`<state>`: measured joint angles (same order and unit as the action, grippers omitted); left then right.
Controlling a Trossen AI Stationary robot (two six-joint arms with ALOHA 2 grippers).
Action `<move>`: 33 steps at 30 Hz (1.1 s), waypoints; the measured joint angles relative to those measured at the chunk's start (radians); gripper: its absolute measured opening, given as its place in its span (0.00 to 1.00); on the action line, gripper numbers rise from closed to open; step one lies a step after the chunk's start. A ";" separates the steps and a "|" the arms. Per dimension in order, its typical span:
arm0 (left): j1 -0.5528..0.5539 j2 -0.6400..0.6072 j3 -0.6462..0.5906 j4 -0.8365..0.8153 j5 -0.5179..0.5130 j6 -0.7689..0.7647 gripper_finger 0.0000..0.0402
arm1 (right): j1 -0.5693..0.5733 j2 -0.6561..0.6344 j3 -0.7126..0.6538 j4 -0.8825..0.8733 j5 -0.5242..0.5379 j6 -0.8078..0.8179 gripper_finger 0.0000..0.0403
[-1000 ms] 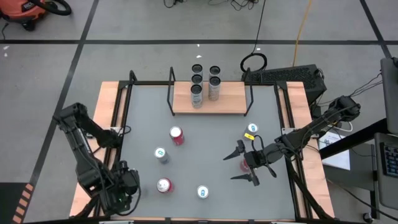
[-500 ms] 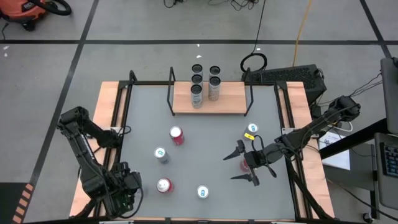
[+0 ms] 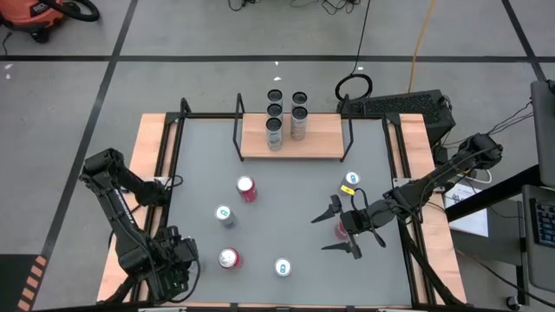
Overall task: Place canned beverage on shelf
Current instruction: Put the white yellow soda can aligned with the other white yellow soda cans on the shelf
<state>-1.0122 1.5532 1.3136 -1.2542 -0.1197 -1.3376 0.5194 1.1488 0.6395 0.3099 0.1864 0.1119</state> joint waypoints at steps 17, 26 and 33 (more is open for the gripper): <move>0.020 -0.001 0.016 0.004 0.019 -0.041 0.60 | 0.000 0.036 0.000 0.023 0.064 -0.012 0.85; 0.071 -0.002 0.174 -0.021 0.017 -0.096 0.61 | 0.000 0.098 0.000 0.131 0.156 -0.125 0.85; 0.121 -0.002 0.341 -0.031 -0.072 -0.090 0.61 | 0.000 0.130 0.000 0.295 0.174 -0.203 0.85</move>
<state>-0.8908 1.5513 1.6542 -1.2854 -0.1922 -1.4275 0.5192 1.2786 0.6395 0.6053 0.3605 -0.0912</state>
